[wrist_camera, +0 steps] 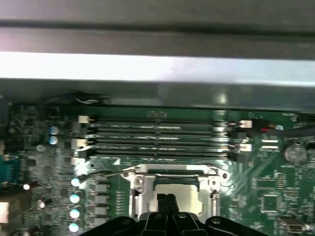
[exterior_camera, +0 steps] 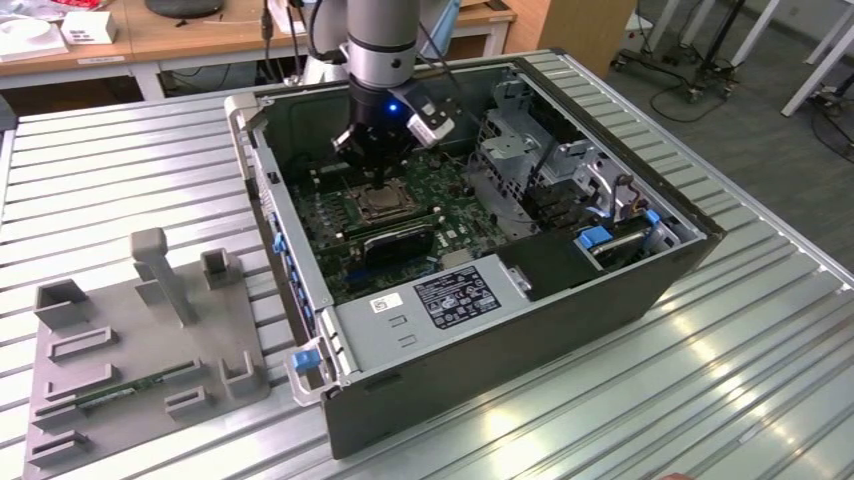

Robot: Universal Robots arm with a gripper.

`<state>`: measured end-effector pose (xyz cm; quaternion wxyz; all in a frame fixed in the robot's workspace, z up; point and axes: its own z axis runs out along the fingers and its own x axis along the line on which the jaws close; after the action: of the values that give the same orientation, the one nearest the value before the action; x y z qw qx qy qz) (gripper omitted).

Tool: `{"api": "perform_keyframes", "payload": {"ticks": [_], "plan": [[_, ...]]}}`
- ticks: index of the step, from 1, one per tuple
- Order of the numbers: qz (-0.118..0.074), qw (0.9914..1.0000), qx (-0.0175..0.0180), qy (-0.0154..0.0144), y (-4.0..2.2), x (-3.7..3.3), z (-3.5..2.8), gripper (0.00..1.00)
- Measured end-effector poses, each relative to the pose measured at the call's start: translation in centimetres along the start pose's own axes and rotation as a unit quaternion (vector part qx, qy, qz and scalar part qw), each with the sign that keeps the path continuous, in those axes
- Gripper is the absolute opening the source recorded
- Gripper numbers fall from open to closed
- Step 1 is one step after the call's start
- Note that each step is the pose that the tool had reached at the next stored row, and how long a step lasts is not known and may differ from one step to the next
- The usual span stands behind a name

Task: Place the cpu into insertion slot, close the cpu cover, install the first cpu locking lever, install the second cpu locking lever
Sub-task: 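Close the cpu cover, then install the first cpu locking lever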

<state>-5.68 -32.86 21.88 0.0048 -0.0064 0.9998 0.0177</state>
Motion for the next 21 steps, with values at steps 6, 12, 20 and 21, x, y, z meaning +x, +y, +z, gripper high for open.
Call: {"api": "perform_keyframes", "payload": {"ticks": [6, 12, 20, 21], "plan": [[0.001, 1.0, 0.0, 0.0005, -0.49, -0.6, -0.01, 0.11], [0.001, 1.0, -0.0001, 0.0004, -1.45, -0.63, -0.04, 0.11], [0.001, 1.0, 0.0, 0.0005, -1.78, -0.51, -0.05, 0.11], [0.001, 1.0, 0.0, 0.0005, -1.78, -0.51, -0.05, 0.11]]}}
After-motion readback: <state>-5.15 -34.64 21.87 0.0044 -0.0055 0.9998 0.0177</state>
